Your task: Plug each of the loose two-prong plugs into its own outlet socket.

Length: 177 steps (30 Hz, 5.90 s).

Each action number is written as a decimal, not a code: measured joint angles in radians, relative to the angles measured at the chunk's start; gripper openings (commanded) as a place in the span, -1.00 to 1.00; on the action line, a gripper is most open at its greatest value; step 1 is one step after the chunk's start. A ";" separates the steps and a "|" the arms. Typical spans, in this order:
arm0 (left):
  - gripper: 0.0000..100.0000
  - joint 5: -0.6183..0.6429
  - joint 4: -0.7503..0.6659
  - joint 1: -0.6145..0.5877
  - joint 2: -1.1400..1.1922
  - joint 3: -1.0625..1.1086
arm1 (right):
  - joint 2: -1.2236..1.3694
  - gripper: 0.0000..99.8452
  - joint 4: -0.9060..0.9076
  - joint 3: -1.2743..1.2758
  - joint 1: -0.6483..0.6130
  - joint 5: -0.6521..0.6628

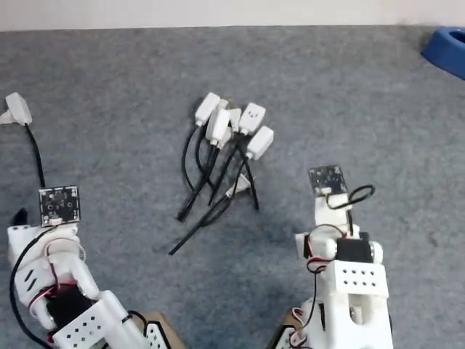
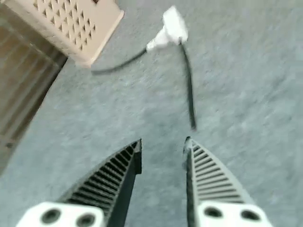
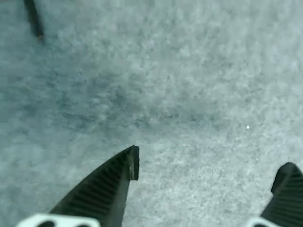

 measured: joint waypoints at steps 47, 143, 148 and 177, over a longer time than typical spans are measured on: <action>-0.59 0.115 0.979 1.175 2.952 -3.072 | 0.350 -0.16 -0.238 -0.081 0.439 -0.104; -0.57 0.183 0.764 1.287 2.041 -1.565 | 0.905 -0.16 -0.287 -0.508 0.865 0.054; -0.57 0.183 0.764 1.290 2.041 -1.602 | 0.905 -0.16 -0.290 -0.508 0.858 0.054; -0.98 0.140 0.990 1.455 2.216 -1.711 | 0.905 -0.16 -0.290 -0.508 0.836 0.055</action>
